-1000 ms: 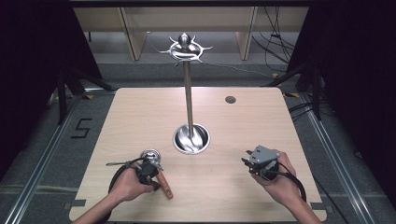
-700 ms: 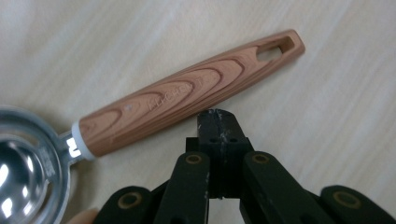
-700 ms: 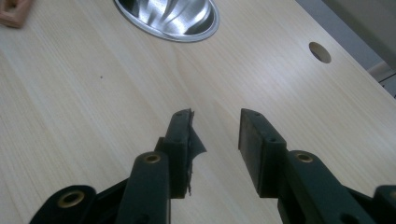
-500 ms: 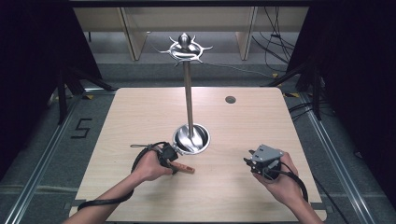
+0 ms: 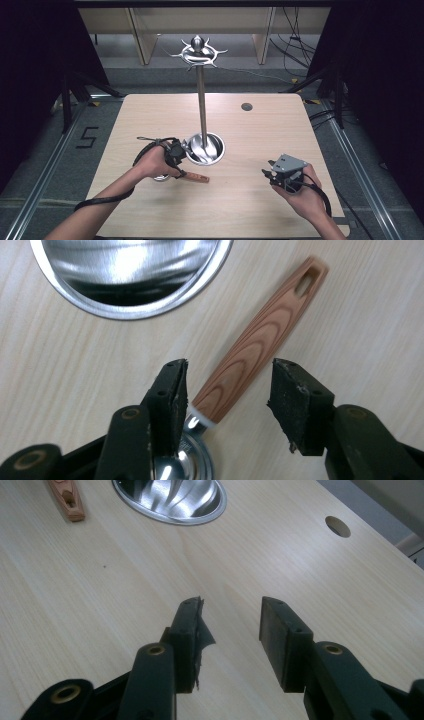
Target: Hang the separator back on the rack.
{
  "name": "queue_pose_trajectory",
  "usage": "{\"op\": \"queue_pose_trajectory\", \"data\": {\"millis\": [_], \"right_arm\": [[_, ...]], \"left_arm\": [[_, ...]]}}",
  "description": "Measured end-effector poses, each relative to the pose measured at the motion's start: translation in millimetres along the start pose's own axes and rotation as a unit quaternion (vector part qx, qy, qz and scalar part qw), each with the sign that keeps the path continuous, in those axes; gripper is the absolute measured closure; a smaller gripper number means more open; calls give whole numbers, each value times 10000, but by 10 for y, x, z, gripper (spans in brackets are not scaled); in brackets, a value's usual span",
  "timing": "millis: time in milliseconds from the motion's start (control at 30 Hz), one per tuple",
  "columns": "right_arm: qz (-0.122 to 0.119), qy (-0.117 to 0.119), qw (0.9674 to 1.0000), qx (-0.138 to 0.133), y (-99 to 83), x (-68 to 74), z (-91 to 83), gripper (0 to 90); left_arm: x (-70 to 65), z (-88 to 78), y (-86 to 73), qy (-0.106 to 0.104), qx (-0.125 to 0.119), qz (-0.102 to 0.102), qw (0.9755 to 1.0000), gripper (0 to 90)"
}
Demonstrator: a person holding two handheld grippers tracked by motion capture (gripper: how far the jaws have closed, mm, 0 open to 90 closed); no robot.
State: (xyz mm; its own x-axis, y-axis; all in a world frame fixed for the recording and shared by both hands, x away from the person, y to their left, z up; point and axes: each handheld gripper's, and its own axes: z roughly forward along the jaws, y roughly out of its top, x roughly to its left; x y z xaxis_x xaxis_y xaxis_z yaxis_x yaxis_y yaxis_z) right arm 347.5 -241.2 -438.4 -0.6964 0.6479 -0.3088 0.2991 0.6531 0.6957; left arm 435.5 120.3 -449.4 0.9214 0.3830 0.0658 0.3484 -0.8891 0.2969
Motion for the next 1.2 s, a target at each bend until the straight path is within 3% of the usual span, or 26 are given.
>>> {"op": "queue_pose_trajectory", "data": {"millis": [100, 133, 200, 267, 367, 467, 567, 833, 1067, 1200], "right_arm": [[58, 35, 10000, 38, -5, -6, 2, 608], [68, 40, 10000, 33, -8, -7, 0, 606], [74, 21, 10000, 9, -13, 0, 2, 605], [86, 71, 9999, 30, -13, -3, 6, 605], [34, 69, 10000, 21, -6, 4, 4, 604], [43, 64, 10000, -6, 1, 21, 2, 598], [132, 146, 9997, 135, -8, 35, 26, 596], [206, 220, 9994, 150, -22, 24, 38, 587], [292, 308, 9988, 237, -25, 43, 44, 585], [306, 321, 9988, 220, -29, 37, 44, 585]], "left_arm": [[10, 30, 8, -89, 95, 140, 9998, 472], [5, 58, 29, -222, 240, 419, 9986, 472], [-3, 75, 43, -263, 282, 519, 9979, 472], [-25, 128, 77, -272, 459, 920, 9943, 479], [-10, 188, 86, -301, 586, 1133, 9914, 490], [18, 223, 83, -200, 685, 1196, 9903, 512], [25, 245, 85, -237, 671, 1229, 9899, 537], [-7, 315, 102, -311, 801, 1584, 9836, 621], [-2, 320, 111, -475, 931, 1524, 9828, 653], [-28, 312, 100, -602, 988, 1268, 9852, 680]]}}
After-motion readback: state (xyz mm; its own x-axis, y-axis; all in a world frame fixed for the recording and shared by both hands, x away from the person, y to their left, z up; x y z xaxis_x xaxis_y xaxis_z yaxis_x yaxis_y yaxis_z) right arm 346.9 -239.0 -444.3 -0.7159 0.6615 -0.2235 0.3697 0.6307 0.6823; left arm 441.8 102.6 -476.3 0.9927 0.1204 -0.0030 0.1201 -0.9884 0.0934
